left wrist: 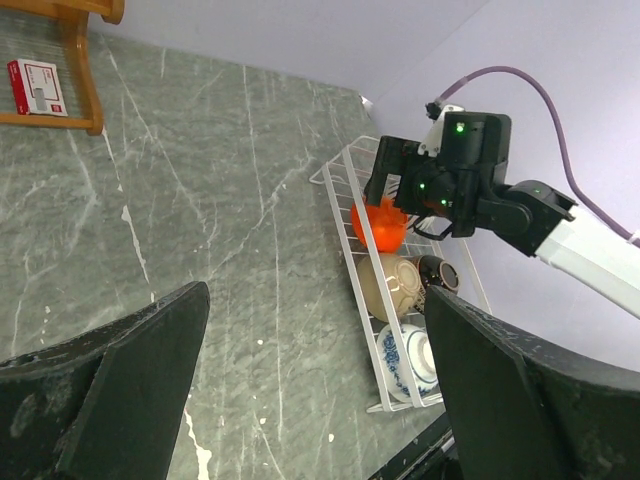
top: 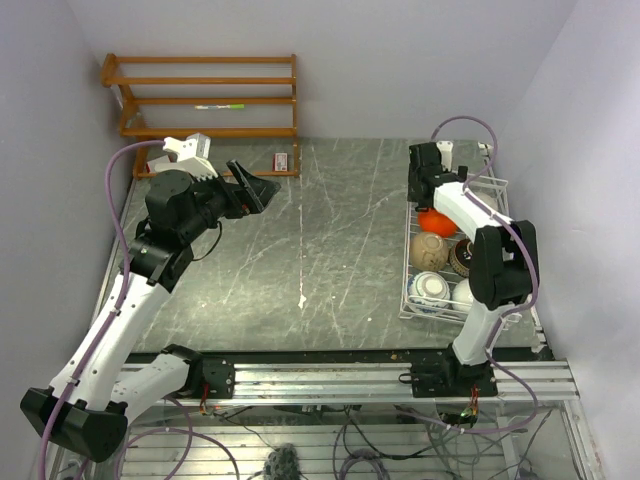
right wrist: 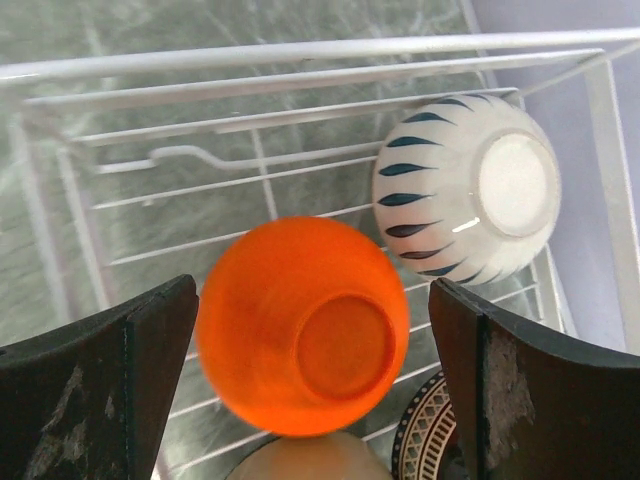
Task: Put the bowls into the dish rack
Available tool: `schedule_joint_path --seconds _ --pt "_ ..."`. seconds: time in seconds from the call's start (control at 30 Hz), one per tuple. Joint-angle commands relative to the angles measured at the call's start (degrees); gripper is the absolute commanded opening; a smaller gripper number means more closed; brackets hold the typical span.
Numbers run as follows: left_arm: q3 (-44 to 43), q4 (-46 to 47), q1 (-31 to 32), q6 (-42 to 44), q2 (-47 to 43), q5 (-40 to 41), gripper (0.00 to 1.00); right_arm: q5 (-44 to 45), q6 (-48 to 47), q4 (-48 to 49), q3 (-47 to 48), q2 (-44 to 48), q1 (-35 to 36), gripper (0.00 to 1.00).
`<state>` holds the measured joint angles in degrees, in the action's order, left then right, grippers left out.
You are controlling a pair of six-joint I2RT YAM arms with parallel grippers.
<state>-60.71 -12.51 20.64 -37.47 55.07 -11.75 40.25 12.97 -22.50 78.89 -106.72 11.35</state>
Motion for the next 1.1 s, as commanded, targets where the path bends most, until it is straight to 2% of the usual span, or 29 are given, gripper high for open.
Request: schedule_joint_path --seconds 0.0,0.17,0.33,0.77,0.87,1.07 --pt "-2.22 0.10 -0.52 1.00 -0.83 1.13 0.99 -8.17 -0.15 0.91 1.01 4.19 0.95 1.00" --pt "-2.76 -0.68 -0.52 1.45 -0.52 1.48 0.99 -15.10 -0.40 0.84 0.77 7.16 0.71 1.00" --pt "-5.15 -5.46 -0.52 3.55 1.80 2.28 0.99 -18.63 1.30 -0.94 0.30 12.12 0.33 1.00" --pt "-10.43 -20.70 -0.52 14.42 1.03 12.00 0.99 -32.73 5.41 -0.63 -8.16 32.84 0.58 1.00" --pt "-9.14 -22.87 -0.53 17.27 -0.51 13.33 0.99 -36.12 5.82 -0.29 -10.34 35.97 1.31 1.00" --pt "-2.41 -21.92 -0.54 20.67 -5.73 14.22 0.99 -36.09 5.73 -1.50 -13.41 38.71 4.08 1.00"
